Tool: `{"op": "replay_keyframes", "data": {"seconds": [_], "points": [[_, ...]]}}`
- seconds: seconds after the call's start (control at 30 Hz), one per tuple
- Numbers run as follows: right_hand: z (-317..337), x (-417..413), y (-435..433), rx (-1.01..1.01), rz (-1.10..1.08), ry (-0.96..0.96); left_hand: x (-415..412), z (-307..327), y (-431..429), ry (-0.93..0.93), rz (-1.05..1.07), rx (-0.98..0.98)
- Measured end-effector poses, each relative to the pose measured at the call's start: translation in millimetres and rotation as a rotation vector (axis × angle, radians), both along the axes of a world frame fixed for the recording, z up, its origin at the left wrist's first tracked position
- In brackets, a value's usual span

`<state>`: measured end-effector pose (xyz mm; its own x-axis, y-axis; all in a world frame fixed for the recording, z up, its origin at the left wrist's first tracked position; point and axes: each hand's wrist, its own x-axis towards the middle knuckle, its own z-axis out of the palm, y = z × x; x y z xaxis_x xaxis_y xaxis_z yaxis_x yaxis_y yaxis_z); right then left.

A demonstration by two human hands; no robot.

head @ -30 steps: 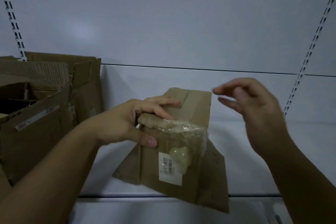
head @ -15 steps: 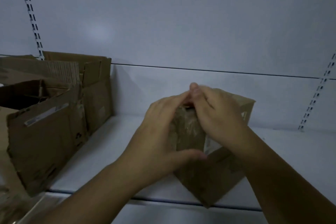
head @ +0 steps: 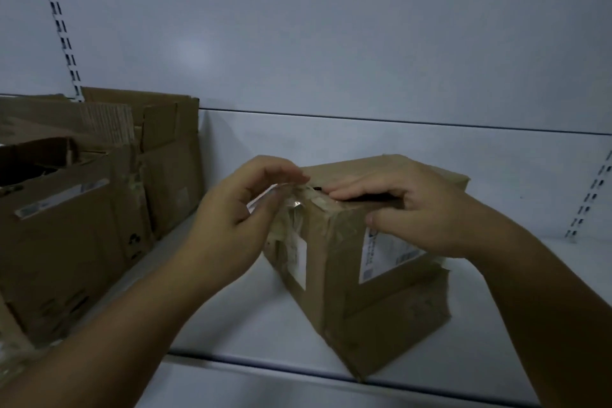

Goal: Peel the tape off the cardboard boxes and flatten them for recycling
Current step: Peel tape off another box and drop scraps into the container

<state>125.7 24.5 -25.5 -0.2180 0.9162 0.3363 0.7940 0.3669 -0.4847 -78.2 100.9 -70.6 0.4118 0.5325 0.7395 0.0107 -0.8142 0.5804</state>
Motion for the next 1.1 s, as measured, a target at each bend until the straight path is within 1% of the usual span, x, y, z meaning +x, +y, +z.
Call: {"op": "replay_keyframes", "data": {"seconds": [0.07,0.13,0.23,0.3,0.37,0.5,0.6,0.77,0.9,1.03,1.1], "points": [[-2.3,3.5,1.3,0.031,-0.005,-0.061,-3.5,-0.5,1.4,0.033,-0.009,-0.047],[-7.0,3.9,3.0,0.102,-0.023,-0.087,-10.0,-0.4,-0.2,0.086,-0.065,-0.077],[-18.9,3.9,5.1,0.282,-0.058,-0.126,-14.8,-3.3,-5.7,0.226,-0.094,0.026],[-28.5,8.0,7.2,0.418,-0.057,-0.173,-12.5,-8.8,-7.1,0.287,-0.059,0.109],[-35.8,13.3,9.3,0.497,-0.065,-0.190,-7.3,-13.4,-8.5,0.296,0.009,0.142],[-39.6,14.0,11.5,0.572,-0.087,-0.141,4.1,-20.6,-8.2,0.241,0.117,0.198],[-41.3,10.2,12.7,0.599,-0.103,-0.127,12.3,-22.3,-10.3,0.222,0.212,0.228],[-43.5,6.3,12.6,0.603,-0.142,-0.113,24.9,-18.2,-14.3,0.258,0.351,0.342],[-40.6,2.1,9.2,0.606,-0.124,0.010,31.2,-16.1,-16.8,0.230,0.427,0.386],[-37.5,9.5,4.3,0.522,-0.072,0.196,32.2,-14.7,-19.7,0.214,0.473,0.394],[-37.8,13.1,3.9,0.505,-0.089,0.208,31.8,-15.2,-20.2,0.197,0.465,0.370]]}}
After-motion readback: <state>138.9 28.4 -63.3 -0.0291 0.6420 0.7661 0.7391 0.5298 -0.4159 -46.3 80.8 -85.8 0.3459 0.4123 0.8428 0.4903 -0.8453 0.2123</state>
